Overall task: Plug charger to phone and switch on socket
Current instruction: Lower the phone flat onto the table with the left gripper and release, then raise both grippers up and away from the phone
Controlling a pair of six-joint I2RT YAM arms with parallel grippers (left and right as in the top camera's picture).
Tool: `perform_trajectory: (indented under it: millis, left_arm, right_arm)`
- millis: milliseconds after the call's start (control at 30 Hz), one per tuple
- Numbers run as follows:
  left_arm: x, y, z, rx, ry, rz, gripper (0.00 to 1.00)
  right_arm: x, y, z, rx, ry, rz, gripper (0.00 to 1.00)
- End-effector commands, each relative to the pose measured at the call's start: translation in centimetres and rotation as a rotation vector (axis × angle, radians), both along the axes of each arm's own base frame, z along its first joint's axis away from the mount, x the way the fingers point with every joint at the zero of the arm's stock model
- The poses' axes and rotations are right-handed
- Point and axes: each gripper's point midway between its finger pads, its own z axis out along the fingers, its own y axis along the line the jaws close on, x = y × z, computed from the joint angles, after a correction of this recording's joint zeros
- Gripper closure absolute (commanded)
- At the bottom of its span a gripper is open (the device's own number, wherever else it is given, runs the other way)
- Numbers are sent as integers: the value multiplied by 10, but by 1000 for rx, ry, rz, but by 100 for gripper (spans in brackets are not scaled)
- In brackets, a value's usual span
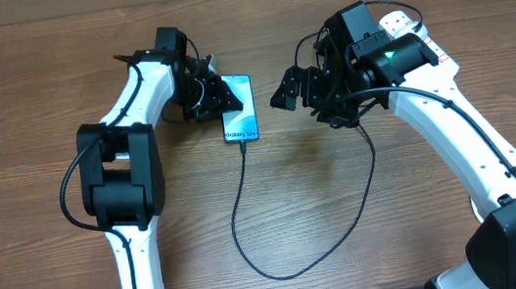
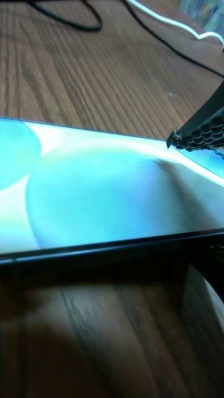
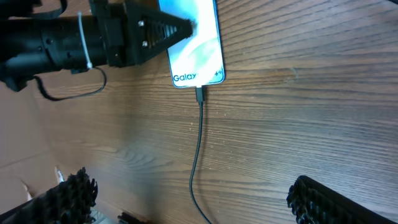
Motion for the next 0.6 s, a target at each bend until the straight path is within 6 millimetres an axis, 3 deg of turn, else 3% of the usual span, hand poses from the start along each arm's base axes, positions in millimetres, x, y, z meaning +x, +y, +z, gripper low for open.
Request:
perform_trajectory:
  millis: [0,133,400,567]
  left_arm:
    - [0,25,-11,130,7,23,57]
    - [3,34,-5,131,15,42,38]
    - [14,57,24,131,21,88,36]
    - [24,74,74,191,-30,96,35]
  right_arm:
    - [5,-7,-2,-42,-17,-13,0]
    - [5,-9,-3,-66,-55,48,0]
    - [11,-21,-7,-133,-83,35,0]
    - [20,-53,-3,-167,-95,27,0]
